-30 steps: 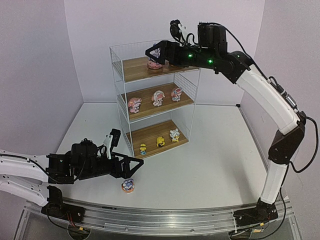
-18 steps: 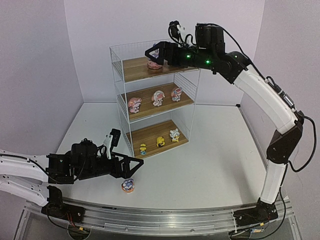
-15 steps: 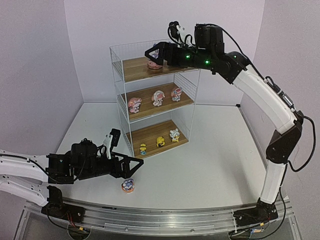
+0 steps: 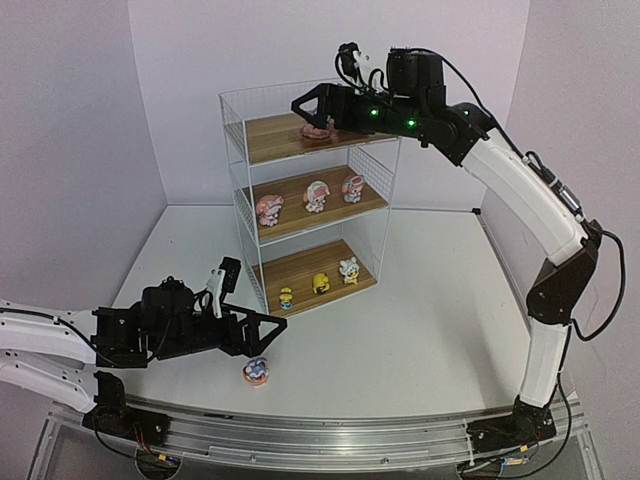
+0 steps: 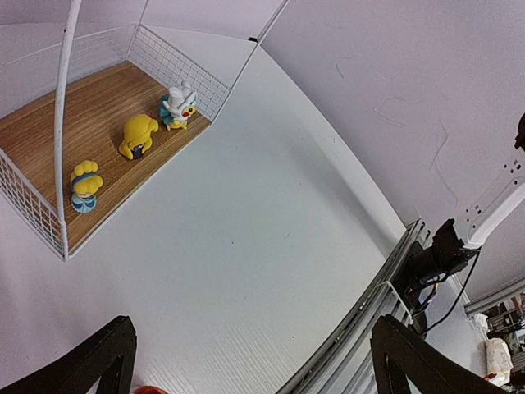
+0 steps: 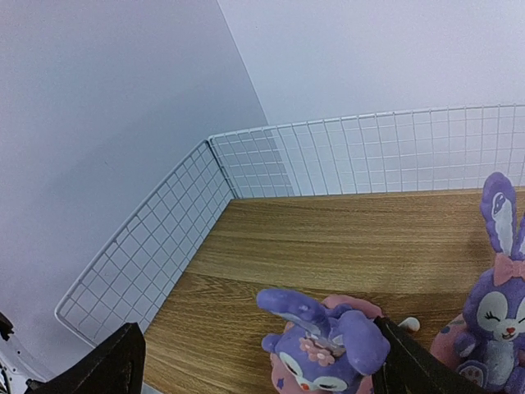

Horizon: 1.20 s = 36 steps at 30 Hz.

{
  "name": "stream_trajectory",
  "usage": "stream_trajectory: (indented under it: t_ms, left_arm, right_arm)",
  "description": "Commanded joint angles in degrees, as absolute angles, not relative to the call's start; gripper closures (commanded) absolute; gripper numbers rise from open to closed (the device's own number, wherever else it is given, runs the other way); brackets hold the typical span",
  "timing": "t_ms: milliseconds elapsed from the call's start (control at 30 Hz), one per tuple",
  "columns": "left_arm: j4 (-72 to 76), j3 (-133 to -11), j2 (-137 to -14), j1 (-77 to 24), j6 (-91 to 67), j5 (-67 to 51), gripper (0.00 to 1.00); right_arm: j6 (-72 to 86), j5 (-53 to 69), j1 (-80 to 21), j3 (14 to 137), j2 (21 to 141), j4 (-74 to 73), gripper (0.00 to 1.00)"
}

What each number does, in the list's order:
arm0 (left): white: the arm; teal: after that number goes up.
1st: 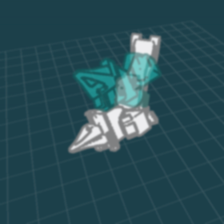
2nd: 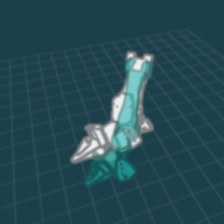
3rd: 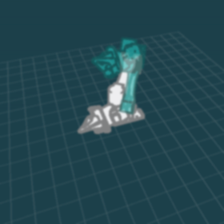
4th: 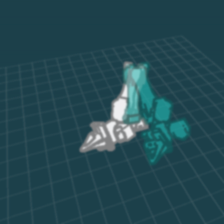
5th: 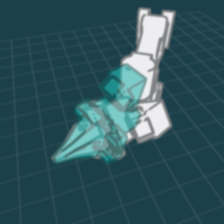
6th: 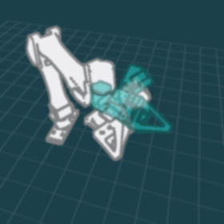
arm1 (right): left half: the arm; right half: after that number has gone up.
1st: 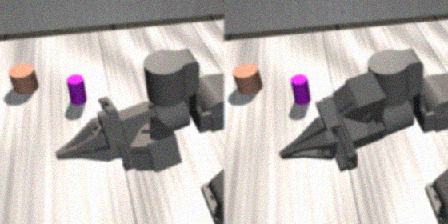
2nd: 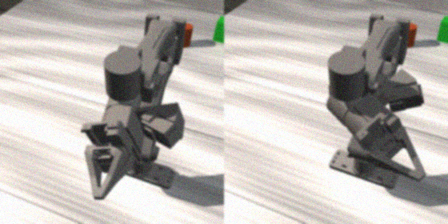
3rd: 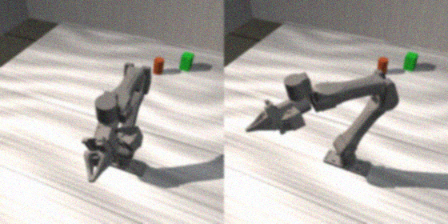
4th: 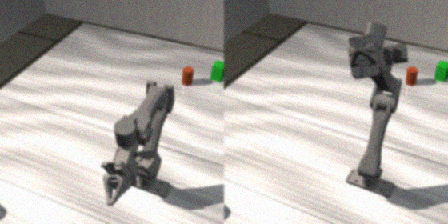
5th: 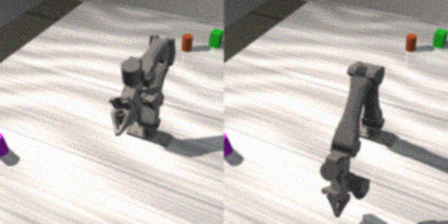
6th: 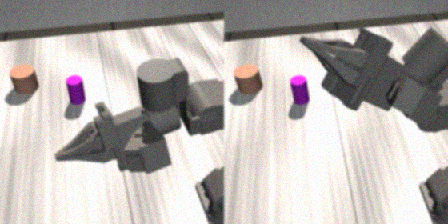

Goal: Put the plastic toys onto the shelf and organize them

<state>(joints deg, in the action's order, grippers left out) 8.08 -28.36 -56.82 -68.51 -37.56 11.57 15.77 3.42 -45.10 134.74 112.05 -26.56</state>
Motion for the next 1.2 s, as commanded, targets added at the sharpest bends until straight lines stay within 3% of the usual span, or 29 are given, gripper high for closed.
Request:
stream_trajectory:
  t_ms: [0,500,1167]
  left_arm:
    - [10.38,-28.42,-55.95,-68.36,-37.64,11.43,0.0]
    - [10.93,-29.21,-57.61,-68.35,-37.22,11.34,0.0]
    - [10.33,-28.21,-55.57,-68.35,-37.92,11.7,0.0]
  right_arm:
    - [14.81,3.5,-44.38,137.22,113.01,-24.62,0.1]
    - [14.59,7.53,-44.3,135.28,111.47,-24.24,0.13]
    - [13.53,2.85,-44.3,134.66,113.04,-24.17,0.36]
